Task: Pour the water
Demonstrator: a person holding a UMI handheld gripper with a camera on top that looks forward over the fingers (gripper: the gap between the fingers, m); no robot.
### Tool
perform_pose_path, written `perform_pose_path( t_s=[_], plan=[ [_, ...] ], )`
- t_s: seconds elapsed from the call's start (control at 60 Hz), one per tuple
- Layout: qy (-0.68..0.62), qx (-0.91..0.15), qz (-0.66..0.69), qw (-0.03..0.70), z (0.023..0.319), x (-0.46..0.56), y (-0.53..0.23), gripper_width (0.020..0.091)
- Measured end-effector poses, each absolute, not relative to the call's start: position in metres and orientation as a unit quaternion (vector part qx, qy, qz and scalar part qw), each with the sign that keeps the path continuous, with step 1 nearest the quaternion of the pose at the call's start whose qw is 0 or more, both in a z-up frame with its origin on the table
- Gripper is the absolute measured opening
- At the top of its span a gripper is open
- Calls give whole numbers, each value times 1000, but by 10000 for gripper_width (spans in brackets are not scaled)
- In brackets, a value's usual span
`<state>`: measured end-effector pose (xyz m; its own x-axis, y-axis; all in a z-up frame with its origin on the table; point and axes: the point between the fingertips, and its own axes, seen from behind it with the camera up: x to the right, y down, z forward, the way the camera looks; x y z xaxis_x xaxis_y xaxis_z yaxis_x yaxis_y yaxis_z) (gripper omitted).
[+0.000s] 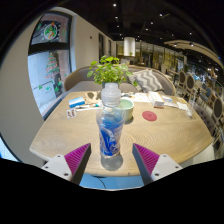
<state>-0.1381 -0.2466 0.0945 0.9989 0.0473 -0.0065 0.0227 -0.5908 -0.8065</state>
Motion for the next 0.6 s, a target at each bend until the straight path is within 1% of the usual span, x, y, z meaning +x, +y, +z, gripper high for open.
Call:
perform_pose_path(
  t_s=[0.133,0.183,0.217,0.233,0.317,0.333,0.367,0.4,0.417,0.467,0.483,0.517,0.533,0.583,0.6],
  plan=[
    [-7,-877,7,480,85,-145,-198,859],
    [-5,-874,7,486,79,-148,-184,835],
    [-4,-871,7,491,73,-146,-173,798],
    [-4,-870,7,492,73,-148,-170,768],
    [-2,-863,1,505,71,-148,-158,578],
    [-1,-861,-3,508,72,-146,-156,528],
    [-1,-859,0,512,72,-147,-152,525],
    [2,-858,2,514,73,-148,-152,490],
    [3,-857,2,514,73,-147,-151,490],
    [5,-858,1,514,73,-147,-151,443],
    [5,-858,1,514,73,-147,-150,416],
    [7,-858,-1,514,74,-147,-150,401],
    [8,-858,-2,514,75,-147,-150,380],
    [6,-857,-4,516,78,-148,-147,373],
    [4,-856,-4,516,80,-149,-146,383]
  ],
)
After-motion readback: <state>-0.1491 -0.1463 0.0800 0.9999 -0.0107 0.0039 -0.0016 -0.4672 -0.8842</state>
